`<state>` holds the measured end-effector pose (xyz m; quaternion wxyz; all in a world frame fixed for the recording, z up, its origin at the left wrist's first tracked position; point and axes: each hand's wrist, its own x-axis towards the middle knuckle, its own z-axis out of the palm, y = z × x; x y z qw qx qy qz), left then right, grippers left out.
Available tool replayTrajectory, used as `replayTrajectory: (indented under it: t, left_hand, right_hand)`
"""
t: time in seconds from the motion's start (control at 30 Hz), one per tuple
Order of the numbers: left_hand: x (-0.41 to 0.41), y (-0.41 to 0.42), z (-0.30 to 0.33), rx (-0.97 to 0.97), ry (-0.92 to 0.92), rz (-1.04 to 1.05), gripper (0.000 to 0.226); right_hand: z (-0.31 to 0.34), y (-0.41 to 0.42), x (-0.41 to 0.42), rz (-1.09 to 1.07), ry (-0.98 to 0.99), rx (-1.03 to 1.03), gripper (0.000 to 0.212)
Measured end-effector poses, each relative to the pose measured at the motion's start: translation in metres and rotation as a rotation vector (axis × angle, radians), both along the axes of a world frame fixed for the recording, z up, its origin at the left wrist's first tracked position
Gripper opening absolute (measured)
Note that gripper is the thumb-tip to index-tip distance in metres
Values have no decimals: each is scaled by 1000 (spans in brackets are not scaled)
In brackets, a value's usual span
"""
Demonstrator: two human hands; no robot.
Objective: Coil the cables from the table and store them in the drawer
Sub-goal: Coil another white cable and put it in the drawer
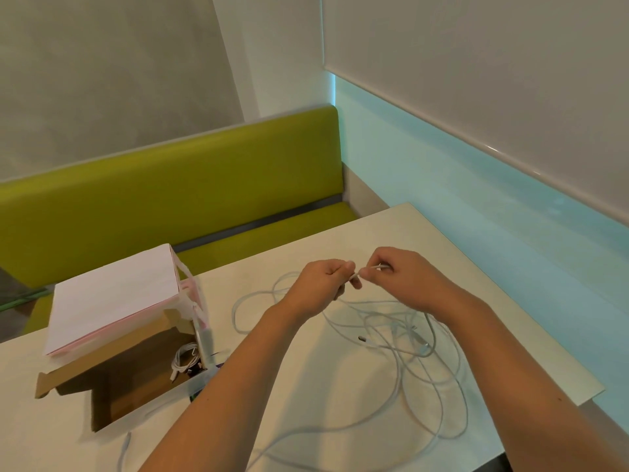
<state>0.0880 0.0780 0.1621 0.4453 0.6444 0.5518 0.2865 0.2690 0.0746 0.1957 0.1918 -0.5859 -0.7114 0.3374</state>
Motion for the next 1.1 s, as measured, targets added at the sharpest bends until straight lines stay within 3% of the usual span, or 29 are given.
replayTrajectory:
  t: [0.3, 0.43, 0.57, 0.7, 1.0, 1.1]
  left_hand:
    - [7, -5, 9, -304, -681, 119, 46]
    - [12, -5, 6, -380, -926, 204, 46]
    - [18, -3, 5, -426, -1054, 247, 46]
    - [15, -5, 2, -422, -977, 251, 49]
    - [15, 4, 8, -303, -420, 214, 43]
    - [18, 7, 7, -334, -464, 272, 40]
  right_hand:
    - [-28, -3, -12, 19, -7, 154, 37]
    - [-26, -14, -21, -70, 268, 58, 27]
    - [-28, -17, -30, -42, 220, 25, 22]
    - [-28, -9, -28, -65, 123, -10, 26]
    - [-26, -4, -24, -123, -195, 148, 26]
    - [-27, -2, -26, -115, -52, 116, 29]
